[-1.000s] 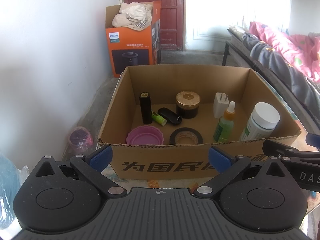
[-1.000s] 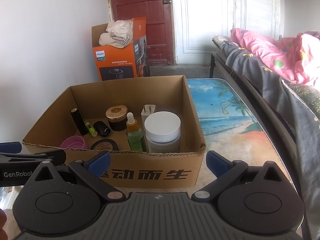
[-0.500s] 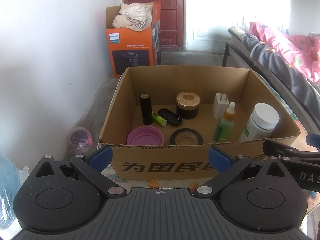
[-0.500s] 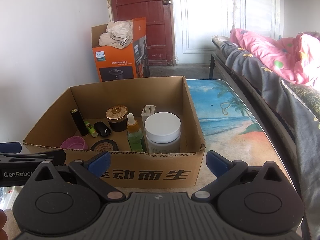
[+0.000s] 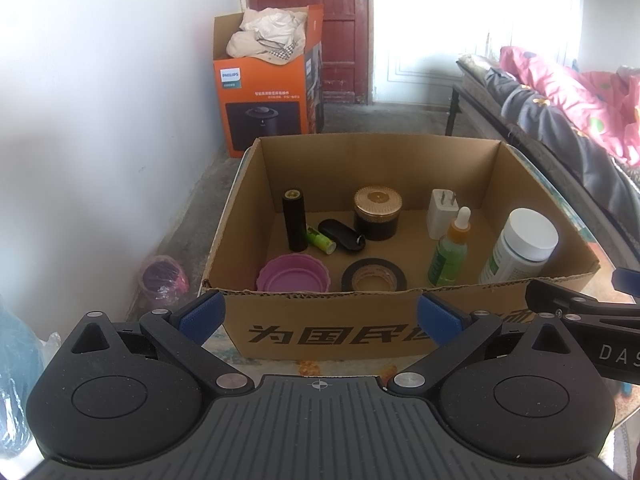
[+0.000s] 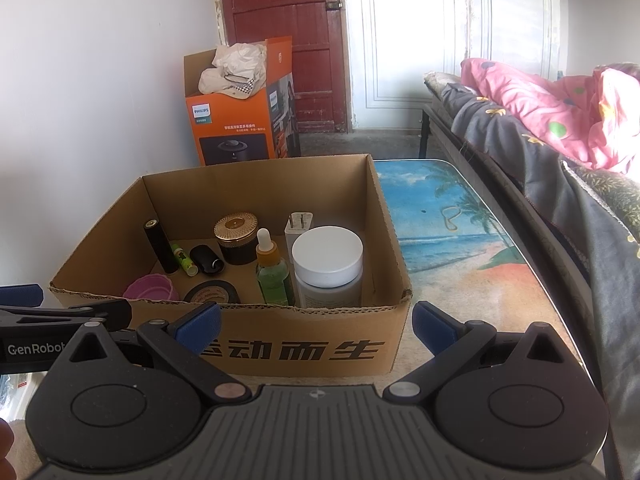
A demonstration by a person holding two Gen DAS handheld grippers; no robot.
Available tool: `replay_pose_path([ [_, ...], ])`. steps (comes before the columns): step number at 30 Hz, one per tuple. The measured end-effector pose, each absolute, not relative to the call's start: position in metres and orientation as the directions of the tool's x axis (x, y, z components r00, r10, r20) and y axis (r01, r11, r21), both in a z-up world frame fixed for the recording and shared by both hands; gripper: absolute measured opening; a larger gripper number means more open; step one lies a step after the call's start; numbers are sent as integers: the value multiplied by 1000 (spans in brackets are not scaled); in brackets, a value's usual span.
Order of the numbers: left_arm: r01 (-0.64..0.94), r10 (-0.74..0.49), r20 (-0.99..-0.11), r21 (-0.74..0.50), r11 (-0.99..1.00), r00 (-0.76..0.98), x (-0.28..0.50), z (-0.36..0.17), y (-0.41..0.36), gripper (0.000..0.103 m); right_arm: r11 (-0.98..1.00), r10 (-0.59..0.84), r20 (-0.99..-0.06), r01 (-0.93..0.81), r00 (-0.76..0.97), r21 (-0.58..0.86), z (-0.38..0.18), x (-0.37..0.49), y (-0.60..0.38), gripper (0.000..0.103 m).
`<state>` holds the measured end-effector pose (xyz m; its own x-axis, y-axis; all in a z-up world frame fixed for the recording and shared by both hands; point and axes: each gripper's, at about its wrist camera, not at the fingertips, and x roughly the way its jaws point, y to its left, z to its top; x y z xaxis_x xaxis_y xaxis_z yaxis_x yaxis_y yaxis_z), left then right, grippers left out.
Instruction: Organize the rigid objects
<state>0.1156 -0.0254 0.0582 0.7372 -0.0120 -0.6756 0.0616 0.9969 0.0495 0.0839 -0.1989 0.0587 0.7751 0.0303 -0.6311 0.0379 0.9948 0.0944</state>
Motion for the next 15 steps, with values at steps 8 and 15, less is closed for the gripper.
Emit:
replay_pose_path([
  [8, 59, -10, -676, 51, 997, 737, 115, 60, -26, 103, 995, 30, -630, 38, 776, 94, 60, 83, -198, 103],
  [15, 59, -10, -676, 50, 997, 737, 115, 61, -25, 103, 995, 29, -629, 38, 777, 92, 61, 84, -197, 103],
])
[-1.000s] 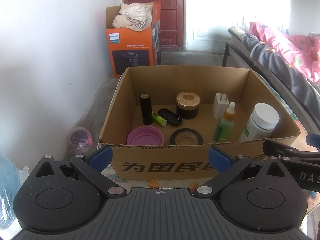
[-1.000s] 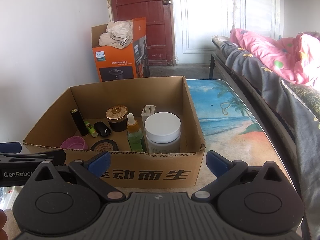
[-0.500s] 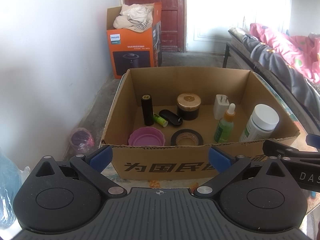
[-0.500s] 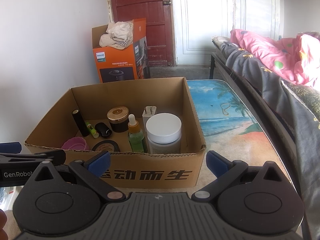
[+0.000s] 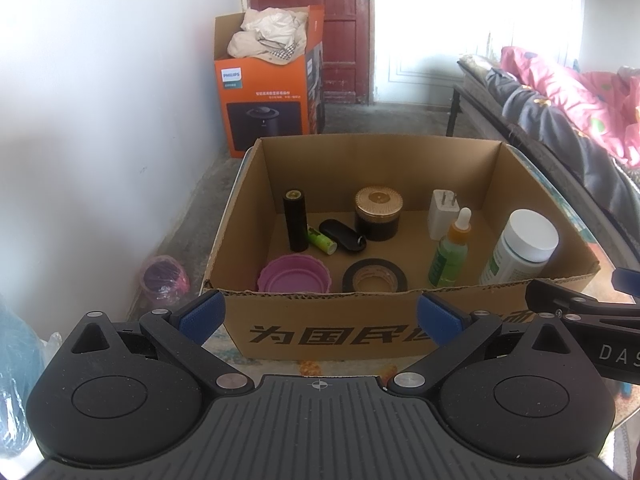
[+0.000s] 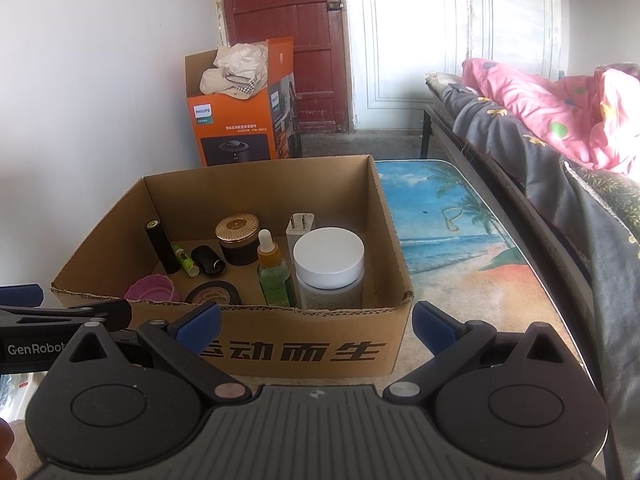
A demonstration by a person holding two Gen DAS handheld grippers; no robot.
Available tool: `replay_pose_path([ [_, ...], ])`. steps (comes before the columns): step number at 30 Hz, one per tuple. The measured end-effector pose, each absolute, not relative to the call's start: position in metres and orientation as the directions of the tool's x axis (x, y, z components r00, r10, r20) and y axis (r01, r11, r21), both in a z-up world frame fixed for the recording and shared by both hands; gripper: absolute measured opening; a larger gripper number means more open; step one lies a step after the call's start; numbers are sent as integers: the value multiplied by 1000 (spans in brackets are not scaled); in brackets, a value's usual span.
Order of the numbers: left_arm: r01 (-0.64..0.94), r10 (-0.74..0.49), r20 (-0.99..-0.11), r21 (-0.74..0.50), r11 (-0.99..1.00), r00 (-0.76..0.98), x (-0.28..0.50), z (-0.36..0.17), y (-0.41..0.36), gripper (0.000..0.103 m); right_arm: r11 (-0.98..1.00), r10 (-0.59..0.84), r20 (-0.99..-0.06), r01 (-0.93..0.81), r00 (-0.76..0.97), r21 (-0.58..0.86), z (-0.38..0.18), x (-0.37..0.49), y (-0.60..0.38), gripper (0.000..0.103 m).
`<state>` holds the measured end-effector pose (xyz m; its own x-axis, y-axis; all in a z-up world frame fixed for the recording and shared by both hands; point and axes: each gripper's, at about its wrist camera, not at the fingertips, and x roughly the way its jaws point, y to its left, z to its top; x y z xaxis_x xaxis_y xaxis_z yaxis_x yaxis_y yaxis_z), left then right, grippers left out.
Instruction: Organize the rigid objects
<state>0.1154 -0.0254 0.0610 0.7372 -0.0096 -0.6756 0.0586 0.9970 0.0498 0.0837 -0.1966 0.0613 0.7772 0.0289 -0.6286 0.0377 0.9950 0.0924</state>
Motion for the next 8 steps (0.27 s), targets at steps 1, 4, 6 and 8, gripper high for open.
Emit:
replay_pose_path([
  [1, 58, -9, -676, 51, 997, 737, 115, 61, -26, 103, 995, 29, -629, 37, 777, 92, 61, 84, -196, 103],
  [4, 59, -9, -675, 50, 997, 737, 115, 61, -26, 102, 995, 29, -628, 37, 777, 92, 61, 84, -196, 103],
  [6, 59, -9, -675, 50, 997, 737, 115, 61, -26, 103, 995, 29, -628, 37, 777, 92, 61, 84, -196, 103],
  [8, 58, -9, -675, 50, 997, 737, 115, 61, -26, 103, 995, 29, -628, 38, 777, 93, 61, 84, -197, 103],
])
